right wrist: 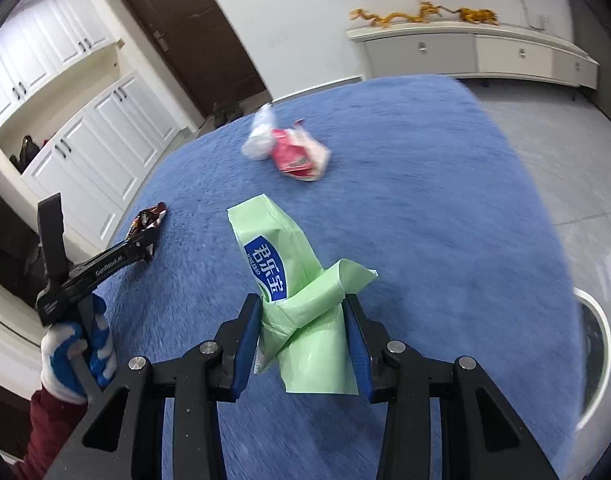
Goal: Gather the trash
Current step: 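Carry both held items over the trash bin and open both grippers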
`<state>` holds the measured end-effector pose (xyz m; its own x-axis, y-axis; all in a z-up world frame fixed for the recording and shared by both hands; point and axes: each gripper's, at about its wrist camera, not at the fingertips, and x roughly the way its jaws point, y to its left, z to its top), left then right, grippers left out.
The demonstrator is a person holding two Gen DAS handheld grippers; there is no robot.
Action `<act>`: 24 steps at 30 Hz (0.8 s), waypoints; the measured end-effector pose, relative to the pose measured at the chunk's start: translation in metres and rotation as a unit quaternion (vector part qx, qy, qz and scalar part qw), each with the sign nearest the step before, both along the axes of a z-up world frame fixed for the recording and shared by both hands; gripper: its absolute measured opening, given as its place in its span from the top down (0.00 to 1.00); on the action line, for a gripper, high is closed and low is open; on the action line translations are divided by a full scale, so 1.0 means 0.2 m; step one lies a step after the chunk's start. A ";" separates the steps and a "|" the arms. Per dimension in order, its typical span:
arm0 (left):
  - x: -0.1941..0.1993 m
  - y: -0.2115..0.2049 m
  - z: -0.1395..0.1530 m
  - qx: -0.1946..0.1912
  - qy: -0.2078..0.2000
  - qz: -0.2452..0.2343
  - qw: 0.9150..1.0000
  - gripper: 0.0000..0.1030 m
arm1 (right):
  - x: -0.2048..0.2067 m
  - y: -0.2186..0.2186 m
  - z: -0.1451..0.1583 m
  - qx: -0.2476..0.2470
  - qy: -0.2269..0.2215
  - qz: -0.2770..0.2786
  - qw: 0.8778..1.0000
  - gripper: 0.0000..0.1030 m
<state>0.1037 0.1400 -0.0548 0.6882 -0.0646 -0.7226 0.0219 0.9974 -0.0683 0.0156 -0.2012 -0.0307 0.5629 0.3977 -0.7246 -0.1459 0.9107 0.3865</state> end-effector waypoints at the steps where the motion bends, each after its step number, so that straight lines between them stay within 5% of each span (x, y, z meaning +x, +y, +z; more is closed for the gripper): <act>1: -0.02 0.00 0.01 -0.002 -0.003 0.002 1.000 0.67 | -0.04 -0.04 0.01 0.002 -0.001 -0.007 1.000 0.62; 15: -0.37 -0.20 0.29 -0.030 -0.047 -0.040 0.998 0.67 | -0.35 -0.48 0.10 0.045 -0.031 -0.069 0.996 0.63; 24: -0.47 -0.66 0.49 -0.042 -0.061 -0.127 0.989 0.67 | -0.48 -0.78 0.15 0.072 -0.067 -0.113 0.989 0.63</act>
